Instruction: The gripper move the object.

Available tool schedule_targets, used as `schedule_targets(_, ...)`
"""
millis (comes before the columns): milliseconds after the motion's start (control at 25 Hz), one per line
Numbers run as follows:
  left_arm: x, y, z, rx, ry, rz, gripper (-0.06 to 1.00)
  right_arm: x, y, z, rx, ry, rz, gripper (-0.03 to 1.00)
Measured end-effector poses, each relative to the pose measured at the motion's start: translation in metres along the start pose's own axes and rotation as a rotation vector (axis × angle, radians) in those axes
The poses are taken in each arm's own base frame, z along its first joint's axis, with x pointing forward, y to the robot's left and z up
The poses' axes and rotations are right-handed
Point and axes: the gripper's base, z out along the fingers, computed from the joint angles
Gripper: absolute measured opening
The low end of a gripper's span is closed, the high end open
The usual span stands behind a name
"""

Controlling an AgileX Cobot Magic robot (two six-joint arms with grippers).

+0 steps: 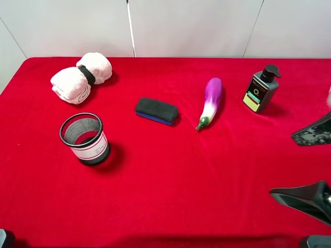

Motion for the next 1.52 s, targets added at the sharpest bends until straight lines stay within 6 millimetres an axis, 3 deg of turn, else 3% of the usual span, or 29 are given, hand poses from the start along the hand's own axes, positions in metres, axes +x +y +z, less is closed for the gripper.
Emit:
schedule_targets(480,0.000,0.000,0.000,0.000,0.000,0.000,0.98,0.028,0.010,-0.029,0.010,-0.130,0.069,0.69)
schedule_targets(1160,0.000,0.000,0.000,0.000,0.000,0.000,0.98,0.058,0.005,-0.061,0.285,-0.379,0.318,0.69)
schedule_targets(1520,0.000,0.000,0.000,0.000,0.000,0.000,0.98,0.074,0.014,-0.073,0.418,-0.511,0.381,0.69)
